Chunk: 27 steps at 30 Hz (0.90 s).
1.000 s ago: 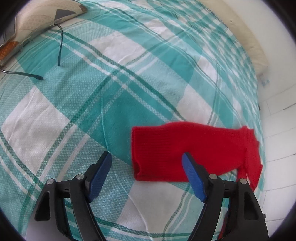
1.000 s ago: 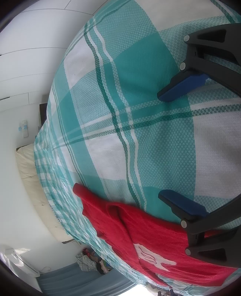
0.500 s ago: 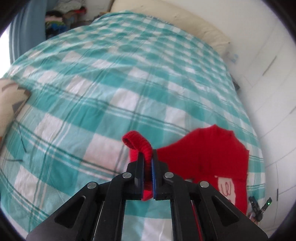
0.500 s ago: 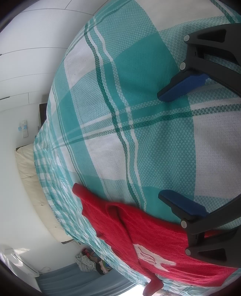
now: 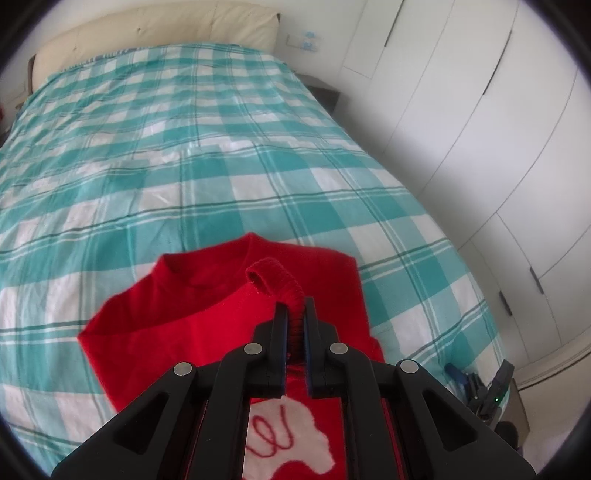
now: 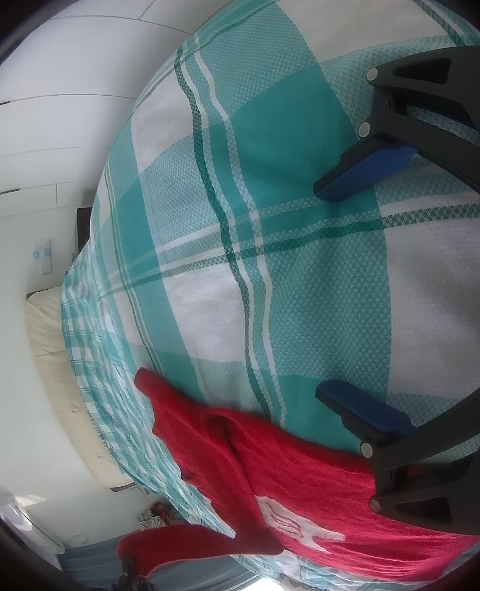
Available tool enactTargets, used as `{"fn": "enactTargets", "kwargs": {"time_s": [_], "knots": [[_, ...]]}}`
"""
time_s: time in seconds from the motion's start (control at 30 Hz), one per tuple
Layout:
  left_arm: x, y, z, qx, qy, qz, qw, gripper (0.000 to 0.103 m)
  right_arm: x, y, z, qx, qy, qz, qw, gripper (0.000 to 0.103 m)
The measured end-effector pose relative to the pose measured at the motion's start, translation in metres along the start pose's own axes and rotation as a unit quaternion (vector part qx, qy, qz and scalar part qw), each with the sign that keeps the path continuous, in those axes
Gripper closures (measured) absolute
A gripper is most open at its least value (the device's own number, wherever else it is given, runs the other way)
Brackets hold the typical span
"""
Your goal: Fold small clothes
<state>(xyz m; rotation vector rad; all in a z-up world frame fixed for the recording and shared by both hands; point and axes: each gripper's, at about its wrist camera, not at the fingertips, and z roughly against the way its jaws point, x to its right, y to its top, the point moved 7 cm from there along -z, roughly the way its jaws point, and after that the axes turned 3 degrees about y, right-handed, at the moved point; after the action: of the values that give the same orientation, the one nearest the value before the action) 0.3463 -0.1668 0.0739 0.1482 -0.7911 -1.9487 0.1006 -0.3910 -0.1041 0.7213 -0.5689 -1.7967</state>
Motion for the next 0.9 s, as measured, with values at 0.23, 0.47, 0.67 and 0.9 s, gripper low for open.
{"fn": "enactTargets", "kwargs": {"time_s": [0.23,0.47,0.67,0.9], "knots": [[-0.020,-0.038,-0.018,-0.010,0.041,0.057,0.9975,0.031,0.000,0.000,-0.001,-0.002,0.000,0.002,1.000,0.004],[-0.100,-0.115,0.065,0.029,0.169,0.057,0.9835,0.015,-0.002,0.000,-0.002,-0.004,-0.004,0.006,1.000,0.003],[-0.162,-0.210,0.113,0.034,0.251,0.094,0.9627,0.011,-0.002,0.000,-0.002,-0.003,-0.004,0.006,1.000,0.003],[-0.204,-0.267,0.094,0.034,0.268,0.157,0.9499,0.010,-0.001,0.000,0.001,0.004,0.007,0.000,1.000,0.003]]}}
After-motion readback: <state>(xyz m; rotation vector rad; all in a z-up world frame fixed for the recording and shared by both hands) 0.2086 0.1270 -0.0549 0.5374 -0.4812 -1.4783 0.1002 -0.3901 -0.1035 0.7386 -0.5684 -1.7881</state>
